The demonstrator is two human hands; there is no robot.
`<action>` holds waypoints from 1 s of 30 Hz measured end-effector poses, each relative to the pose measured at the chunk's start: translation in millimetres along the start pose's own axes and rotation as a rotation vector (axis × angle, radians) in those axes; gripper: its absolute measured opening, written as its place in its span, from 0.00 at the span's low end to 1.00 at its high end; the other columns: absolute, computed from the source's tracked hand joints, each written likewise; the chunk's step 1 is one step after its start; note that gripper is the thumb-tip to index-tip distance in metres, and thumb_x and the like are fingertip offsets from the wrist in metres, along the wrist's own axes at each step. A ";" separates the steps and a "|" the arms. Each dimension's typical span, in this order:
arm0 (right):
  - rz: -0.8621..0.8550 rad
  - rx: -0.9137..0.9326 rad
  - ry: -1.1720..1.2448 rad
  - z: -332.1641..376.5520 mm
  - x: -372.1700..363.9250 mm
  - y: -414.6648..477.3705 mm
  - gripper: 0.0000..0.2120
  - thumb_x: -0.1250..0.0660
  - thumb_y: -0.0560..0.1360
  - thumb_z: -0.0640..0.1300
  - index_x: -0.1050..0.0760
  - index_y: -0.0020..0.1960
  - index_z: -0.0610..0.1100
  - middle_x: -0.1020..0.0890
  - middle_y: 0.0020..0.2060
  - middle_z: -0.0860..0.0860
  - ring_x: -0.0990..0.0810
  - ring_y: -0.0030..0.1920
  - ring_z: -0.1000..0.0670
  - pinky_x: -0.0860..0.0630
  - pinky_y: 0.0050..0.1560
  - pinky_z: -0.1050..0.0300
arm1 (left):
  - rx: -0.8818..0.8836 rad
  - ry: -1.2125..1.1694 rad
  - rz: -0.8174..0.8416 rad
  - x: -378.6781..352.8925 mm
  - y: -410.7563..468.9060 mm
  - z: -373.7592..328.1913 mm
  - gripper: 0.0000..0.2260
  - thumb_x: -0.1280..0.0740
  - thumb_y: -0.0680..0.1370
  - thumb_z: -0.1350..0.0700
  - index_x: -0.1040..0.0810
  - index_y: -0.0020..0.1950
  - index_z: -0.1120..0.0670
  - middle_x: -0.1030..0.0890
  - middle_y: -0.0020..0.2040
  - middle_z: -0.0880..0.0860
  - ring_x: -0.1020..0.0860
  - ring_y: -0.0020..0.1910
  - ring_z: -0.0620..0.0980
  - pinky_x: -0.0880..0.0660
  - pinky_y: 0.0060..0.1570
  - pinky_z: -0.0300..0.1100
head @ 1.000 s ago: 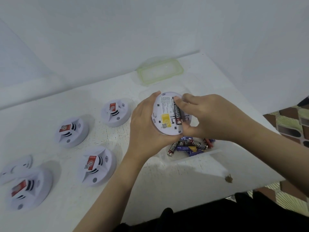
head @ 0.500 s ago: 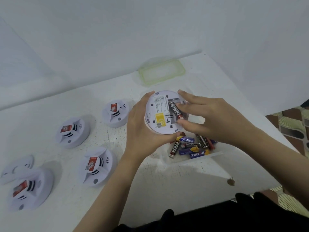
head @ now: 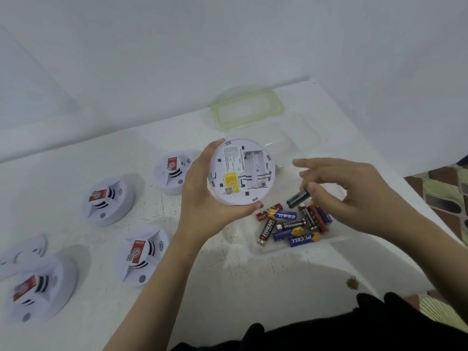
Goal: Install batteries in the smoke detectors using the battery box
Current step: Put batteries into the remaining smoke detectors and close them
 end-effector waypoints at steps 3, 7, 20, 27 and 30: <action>0.090 -0.041 -0.050 -0.8 -5.7 2.6 0.13 0.42 0.72 0.58 0.20 0.44 0.56 0.25 0.59 0.63 0.29 0.58 0.69 0.35 0.58 0.73 | -0.009 0.005 0.026 0.9 0.6 1.8 0.43 0.21 0.58 0.42 0.34 0.69 0.45 0.30 0.64 0.30 0.29 0.66 0.39 0.28 0.65 0.50; -0.038 -0.091 0.161 6.7 -8.7 15.7 0.13 0.39 0.73 0.55 0.25 0.57 0.58 0.20 0.49 0.66 0.21 0.48 0.58 0.27 0.49 0.67 | -0.012 -0.005 0.072 0.1 1.6 -4.2 0.45 0.21 0.57 0.41 0.34 0.71 0.48 0.30 0.65 0.33 0.29 0.66 0.40 0.29 0.65 0.45; 0.083 -0.248 0.741 16.1 -17.4 43.2 0.18 0.38 0.78 0.35 0.29 0.64 0.50 0.16 0.40 0.39 0.19 0.42 0.38 0.19 0.41 0.55 | -0.045 -0.289 0.166 -8.1 3.1 -14.1 0.47 0.19 0.59 0.63 0.46 0.68 0.58 0.33 0.65 0.56 0.30 0.65 0.39 0.29 0.60 0.33; 0.182 -0.268 0.682 6.8 -17.8 56.0 0.17 0.37 0.77 0.36 0.29 0.64 0.48 0.16 0.39 0.40 0.22 0.36 0.43 0.22 0.38 0.59 | 0.022 -0.328 0.208 -4.9 7.2 -6.8 0.53 0.15 0.53 0.60 0.42 0.70 0.55 0.30 0.64 0.40 0.28 0.64 0.35 0.29 0.58 0.29; 0.246 -0.247 0.663 2.7 -16.7 64.2 0.15 0.36 0.77 0.38 0.27 0.63 0.49 0.17 0.41 0.39 0.22 0.38 0.43 0.23 0.38 0.58 | 0.010 -0.318 0.233 -2.2 8.8 -0.8 0.50 0.17 0.53 0.67 0.39 0.69 0.59 0.27 0.61 0.31 0.27 0.63 0.36 0.28 0.57 0.29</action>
Point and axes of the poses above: each hand's wrist, its own y-axis towards the middle knuckle, its own x-axis out of the back of the hand, z = x × y, the point moved 2 cm from there along y, towards the middle knuckle
